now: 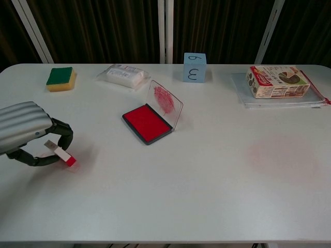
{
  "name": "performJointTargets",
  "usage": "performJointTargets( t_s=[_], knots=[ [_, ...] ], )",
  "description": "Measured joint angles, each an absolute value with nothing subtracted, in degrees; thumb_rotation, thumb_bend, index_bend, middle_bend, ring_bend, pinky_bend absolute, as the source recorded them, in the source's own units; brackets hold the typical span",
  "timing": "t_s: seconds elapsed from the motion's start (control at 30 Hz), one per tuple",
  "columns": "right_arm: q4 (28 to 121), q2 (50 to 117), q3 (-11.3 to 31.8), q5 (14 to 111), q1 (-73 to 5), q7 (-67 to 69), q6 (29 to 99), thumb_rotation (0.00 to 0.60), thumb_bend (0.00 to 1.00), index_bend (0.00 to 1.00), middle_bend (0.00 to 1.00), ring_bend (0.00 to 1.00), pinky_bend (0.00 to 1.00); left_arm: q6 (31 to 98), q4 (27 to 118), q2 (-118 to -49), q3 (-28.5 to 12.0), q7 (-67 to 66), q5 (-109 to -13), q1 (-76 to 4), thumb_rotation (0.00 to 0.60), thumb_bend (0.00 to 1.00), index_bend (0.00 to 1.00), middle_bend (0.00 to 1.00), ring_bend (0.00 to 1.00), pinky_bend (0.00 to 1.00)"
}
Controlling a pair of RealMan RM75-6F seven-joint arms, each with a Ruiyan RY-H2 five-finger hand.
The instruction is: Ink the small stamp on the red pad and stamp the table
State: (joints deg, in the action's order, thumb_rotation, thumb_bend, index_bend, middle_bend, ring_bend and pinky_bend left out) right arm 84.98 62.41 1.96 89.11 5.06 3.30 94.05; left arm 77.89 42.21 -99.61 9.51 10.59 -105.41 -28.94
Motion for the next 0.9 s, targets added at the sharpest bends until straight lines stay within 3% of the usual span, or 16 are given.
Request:
performJointTargets(
  t_s=[0.27,0.47,0.7,0.9],
  knots=[
    [85.1,62.3,2.0,89.1,5.1,3.2,94.3,0.600,0.18,0.00,0.00,0.00,0.00,76.6,45.6,-98.4,9.3,13.8,-103.9,-29.3,0.600,0.37,0.59,0.58,0.94,1.00],
    [85.7,62.1,2.1,89.3,4.9,2.7,94.2,0.600,0.18,0.00,0.00,0.00,0.00,74.2,55.4,-93.9,7.7,16.5,-101.6,-31.0,0.600,0.38,0.61,0.60,0.96,1.00],
    [87.2,61.8,2.1,90.0,4.6,1.6,94.2,0.600,0.18,0.00,0.00,0.00,0.00,66.2,71.2,-85.9,2.7,14.0,-96.9,-36.5,0.600,0.40,0.62,0.62,0.97,1.00],
    [88.4,61.1,2.0,90.5,4.9,0.9,95.1,0.600,0.18,0.00,0.00,0.00,0.00,55.1,77.2,-83.8,-4.6,11.4,-88.1,-43.4,0.600,0.41,0.65,0.65,1.00,1.00]
  ],
)
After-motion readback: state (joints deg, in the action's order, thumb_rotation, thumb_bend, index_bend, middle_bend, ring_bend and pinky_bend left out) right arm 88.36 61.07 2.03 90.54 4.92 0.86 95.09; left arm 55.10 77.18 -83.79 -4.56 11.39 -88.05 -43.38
